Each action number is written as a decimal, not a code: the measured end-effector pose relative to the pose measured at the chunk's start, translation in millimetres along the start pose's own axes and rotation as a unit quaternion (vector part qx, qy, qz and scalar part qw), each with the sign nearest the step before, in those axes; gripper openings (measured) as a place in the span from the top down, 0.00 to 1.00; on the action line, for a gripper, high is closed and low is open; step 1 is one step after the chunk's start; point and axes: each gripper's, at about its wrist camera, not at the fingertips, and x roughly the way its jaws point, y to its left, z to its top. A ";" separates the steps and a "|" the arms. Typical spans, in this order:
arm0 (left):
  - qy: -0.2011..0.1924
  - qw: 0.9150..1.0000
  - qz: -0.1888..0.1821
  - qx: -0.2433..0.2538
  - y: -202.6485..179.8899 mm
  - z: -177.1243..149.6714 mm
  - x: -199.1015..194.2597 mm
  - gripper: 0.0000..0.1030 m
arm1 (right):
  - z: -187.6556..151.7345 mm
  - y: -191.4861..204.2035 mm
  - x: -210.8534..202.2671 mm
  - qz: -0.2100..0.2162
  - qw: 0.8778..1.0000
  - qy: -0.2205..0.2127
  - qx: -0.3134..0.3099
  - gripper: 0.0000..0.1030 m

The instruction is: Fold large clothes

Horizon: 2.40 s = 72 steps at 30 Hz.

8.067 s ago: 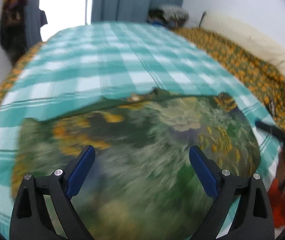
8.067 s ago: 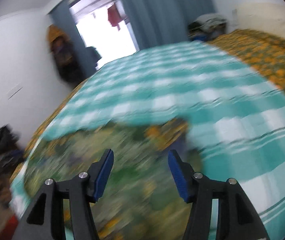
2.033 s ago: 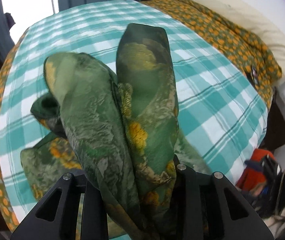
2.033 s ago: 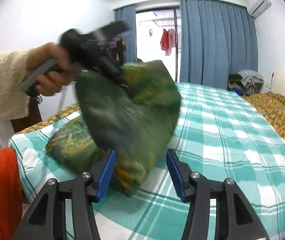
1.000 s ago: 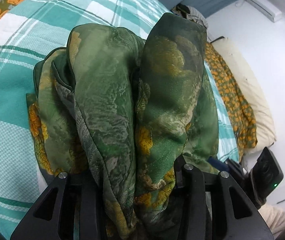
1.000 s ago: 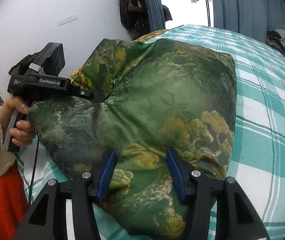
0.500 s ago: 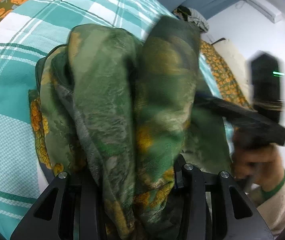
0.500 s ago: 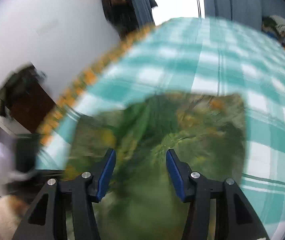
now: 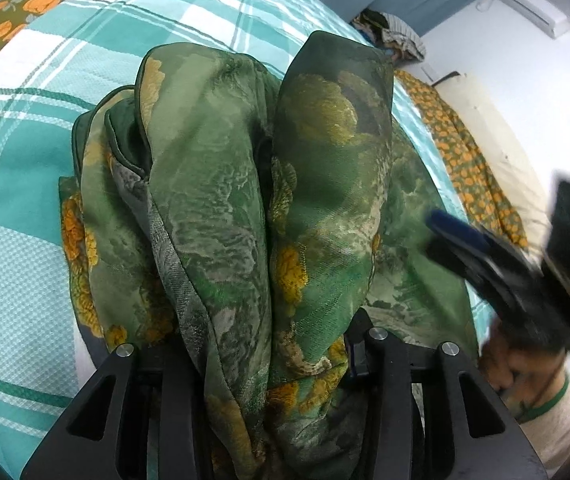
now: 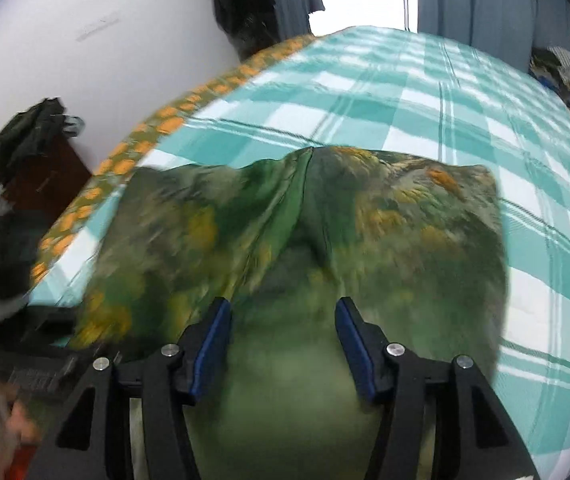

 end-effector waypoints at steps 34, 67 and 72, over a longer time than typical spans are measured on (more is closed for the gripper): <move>-0.003 1.000 -0.002 -0.010 4.6 -3.6 3.3 0.58 | -90.7 7.5 -68.5 -0.055 0.998 -0.031 0.012 0.44; -0.028 0.999 0.018 -0.017 -16.0 -7.0 -42.8 0.31 | -77.2 55.9 -46.0 0.027 0.999 -0.033 -0.012 0.45; -0.064 0.997 0.004 -0.034 -5.3 -23.2 -83.5 0.26 | -79.2 47.0 -75.3 0.032 0.997 -0.070 0.007 0.45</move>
